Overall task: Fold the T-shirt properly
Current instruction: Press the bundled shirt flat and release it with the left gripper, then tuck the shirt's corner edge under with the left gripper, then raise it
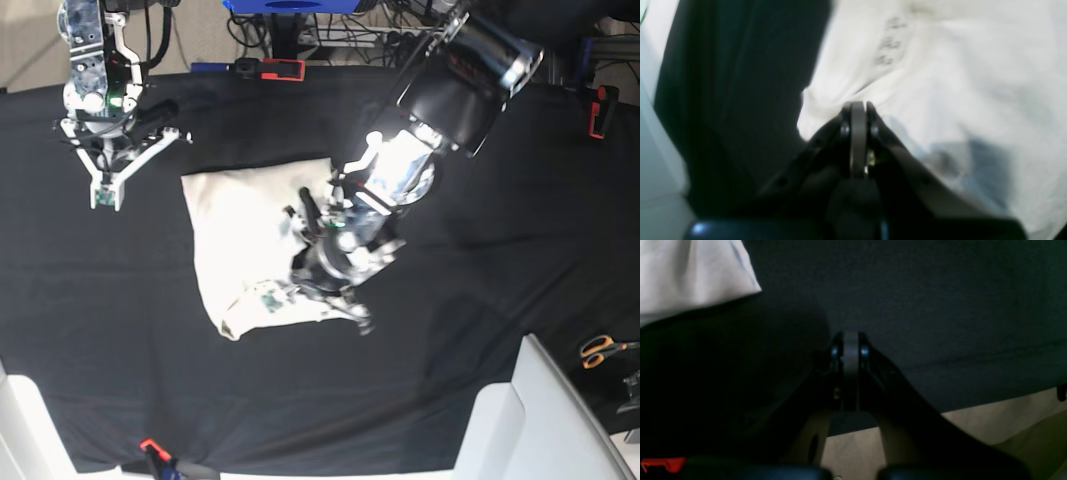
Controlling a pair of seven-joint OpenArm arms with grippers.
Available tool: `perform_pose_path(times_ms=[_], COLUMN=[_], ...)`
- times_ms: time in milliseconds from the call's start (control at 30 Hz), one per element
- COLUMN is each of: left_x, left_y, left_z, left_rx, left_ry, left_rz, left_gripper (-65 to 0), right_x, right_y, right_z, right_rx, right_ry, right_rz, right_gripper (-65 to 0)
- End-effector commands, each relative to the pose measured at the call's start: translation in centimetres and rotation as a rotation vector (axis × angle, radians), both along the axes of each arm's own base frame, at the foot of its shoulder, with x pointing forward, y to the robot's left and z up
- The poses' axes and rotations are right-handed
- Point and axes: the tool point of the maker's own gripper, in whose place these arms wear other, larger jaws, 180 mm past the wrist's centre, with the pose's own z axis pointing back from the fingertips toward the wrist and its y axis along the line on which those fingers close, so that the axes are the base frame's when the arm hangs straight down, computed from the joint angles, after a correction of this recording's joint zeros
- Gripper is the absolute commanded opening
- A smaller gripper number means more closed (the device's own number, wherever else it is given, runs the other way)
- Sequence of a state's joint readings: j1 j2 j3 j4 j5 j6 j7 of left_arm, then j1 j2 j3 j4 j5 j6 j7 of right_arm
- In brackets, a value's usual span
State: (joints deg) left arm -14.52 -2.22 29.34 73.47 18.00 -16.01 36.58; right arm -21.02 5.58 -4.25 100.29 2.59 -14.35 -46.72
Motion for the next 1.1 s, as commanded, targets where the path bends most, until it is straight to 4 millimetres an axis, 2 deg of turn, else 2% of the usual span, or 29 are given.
perform_pose_path(times_ms=[0,133,200,300,367,400,500,600,800,900,1000,1067], left_x=[0.5,-0.4,-2.2,-5.0,-5.9,-6.1,-7.3,-7.7,-7.4,-7.5,-8.3,-8.9], left_y=[0.0,3.2,4.3,3.8,3.2,3.0,1.2,-0.3,-2.3,-2.6,-1.9,-1.7], left_z=[1.2,4.5,5.4,6.4,6.6,6.4,4.3,3.3,1.5,-0.8,-3.3,-4.2], left_rx=[-0.040,-0.210,-0.322,-0.465,-0.533,-0.542,-0.537,-0.529,-0.512,-0.489,-0.454,-0.443], left_ry=[-0.034,-0.089,-0.088,-0.084,-0.081,-0.076,-0.009,0.026,0.079,0.138,0.197,0.222], left_rz=[0.020,0.177,0.232,0.215,0.210,0.209,0.178,0.138,0.099,0.115,0.139,0.146], left_gripper=[-65.0,-65.0,-65.0,-65.0,-65.0,-65.0,-65.0,-65.0,-65.0,-65.0,-65.0,-65.0], right_x=[0.8,1.8,2.4,2.9,2.9,2.8,2.6,2.5,2.0,1.8,1.5,1.4], right_y=[0.0,1.3,2.0,2.6,2.6,2.7,3.1,3.4,3.2,3.1,3.1,3.1], right_z=[0.9,1.9,2.9,3.7,3.7,3.6,3.5,3.3,3.1,3.0,2.8,2.8], right_rx=[-0.009,0.015,0.024,0.031,0.033,0.034,0.053,0.057,0.056,0.054,0.053,0.053], right_ry=[-0.038,-0.072,-0.100,-0.124,-0.124,-0.121,-0.119,-0.114,-0.102,-0.096,-0.090,-0.087], right_rz=[0.009,0.094,0.138,0.181,0.182,0.182,0.167,0.173,0.169,0.166,0.166,0.166], right_gripper=[-64.8,-64.8,-64.8,-64.8,-64.8,-64.8,-64.8,-64.8,-64.8,-64.8,-64.8,-64.8])
